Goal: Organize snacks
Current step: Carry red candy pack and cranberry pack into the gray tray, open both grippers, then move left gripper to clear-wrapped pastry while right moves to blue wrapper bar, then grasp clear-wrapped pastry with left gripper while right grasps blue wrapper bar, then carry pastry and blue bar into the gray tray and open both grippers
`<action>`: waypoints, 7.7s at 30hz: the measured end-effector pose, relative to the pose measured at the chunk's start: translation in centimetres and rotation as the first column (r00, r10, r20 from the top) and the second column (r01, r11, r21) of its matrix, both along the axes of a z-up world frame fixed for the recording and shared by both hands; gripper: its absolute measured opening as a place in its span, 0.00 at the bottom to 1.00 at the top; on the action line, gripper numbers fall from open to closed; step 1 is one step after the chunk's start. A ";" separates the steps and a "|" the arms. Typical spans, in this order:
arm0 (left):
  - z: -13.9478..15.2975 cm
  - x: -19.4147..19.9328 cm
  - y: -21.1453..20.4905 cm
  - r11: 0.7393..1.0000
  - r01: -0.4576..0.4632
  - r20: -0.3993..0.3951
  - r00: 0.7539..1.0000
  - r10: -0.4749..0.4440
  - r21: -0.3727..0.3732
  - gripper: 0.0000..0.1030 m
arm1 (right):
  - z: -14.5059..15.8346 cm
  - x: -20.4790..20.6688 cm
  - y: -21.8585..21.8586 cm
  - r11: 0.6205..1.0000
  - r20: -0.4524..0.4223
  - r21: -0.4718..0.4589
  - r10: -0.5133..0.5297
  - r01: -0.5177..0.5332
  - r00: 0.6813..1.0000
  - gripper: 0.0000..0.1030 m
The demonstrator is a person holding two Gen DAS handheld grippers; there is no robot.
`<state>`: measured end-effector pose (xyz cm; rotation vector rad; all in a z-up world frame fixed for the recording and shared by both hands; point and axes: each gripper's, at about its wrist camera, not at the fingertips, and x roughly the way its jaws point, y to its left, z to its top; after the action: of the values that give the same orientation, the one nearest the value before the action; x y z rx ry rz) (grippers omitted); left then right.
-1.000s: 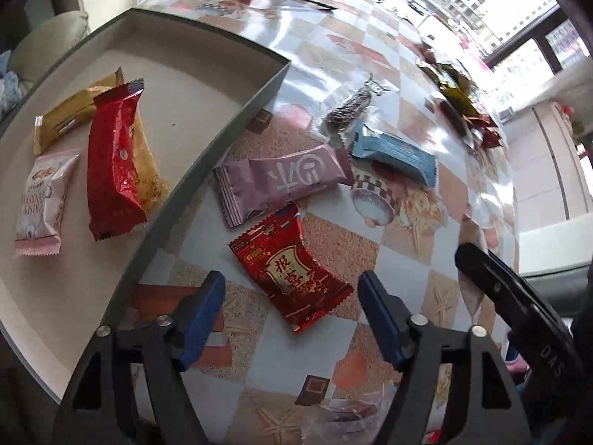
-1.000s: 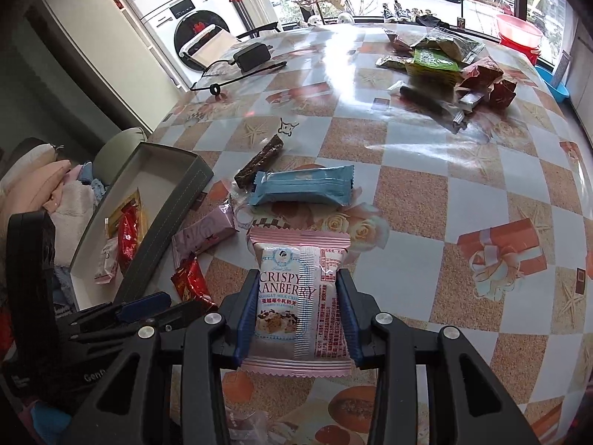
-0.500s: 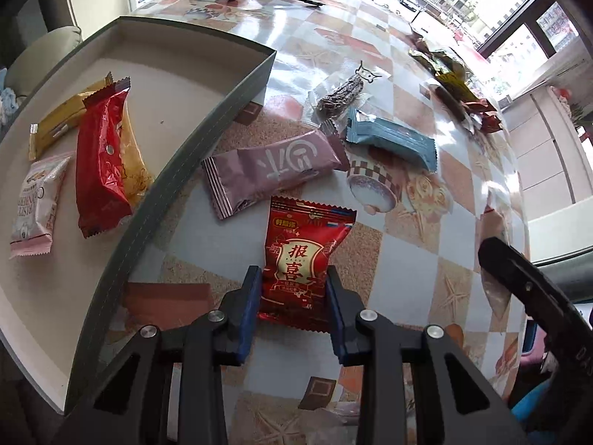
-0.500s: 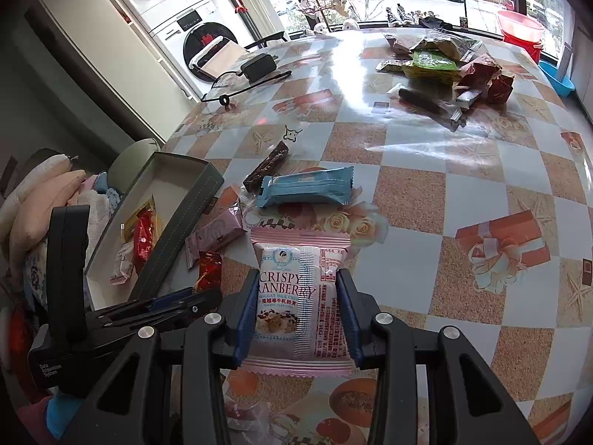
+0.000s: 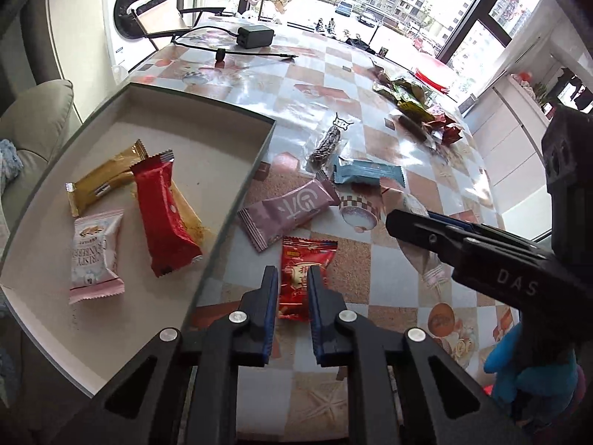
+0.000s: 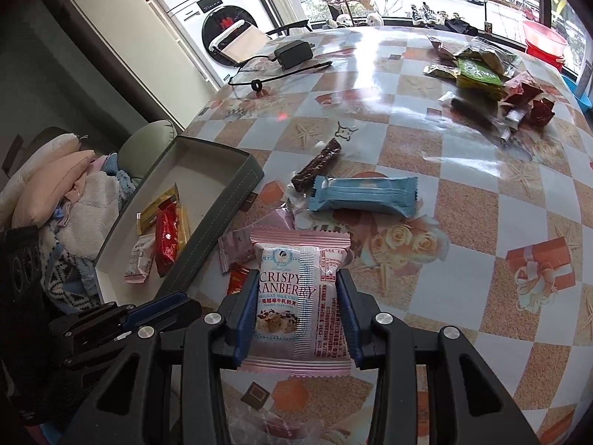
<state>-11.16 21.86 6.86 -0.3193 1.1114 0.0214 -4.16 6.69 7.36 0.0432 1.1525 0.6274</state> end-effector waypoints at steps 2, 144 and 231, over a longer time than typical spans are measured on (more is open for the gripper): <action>-0.5 0.3 0.0 1.000 0.027 -0.034 0.999 -0.027 -0.001 0.17 | 0.1 0.3 1.0 1.000 0.003 -0.011 0.012 -0.012 1.000 0.41; -3.1 -3.2 -8.8 0.969 0.090 -0.023 0.996 -0.087 0.228 0.89 | -4.3 0.4 -22.3 0.886 0.044 -0.130 -0.444 0.446 0.895 1.00; -1.5 -4.0 -10.3 0.844 0.479 0.050 0.862 -0.504 0.243 0.79 | -5.4 -0.4 -15.3 0.967 -0.003 -0.130 -0.223 0.221 0.975 0.24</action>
<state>-15.13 11.60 5.36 0.1748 1.0399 -0.3256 -4.57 -8.62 1.95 0.0665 1.1837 0.3535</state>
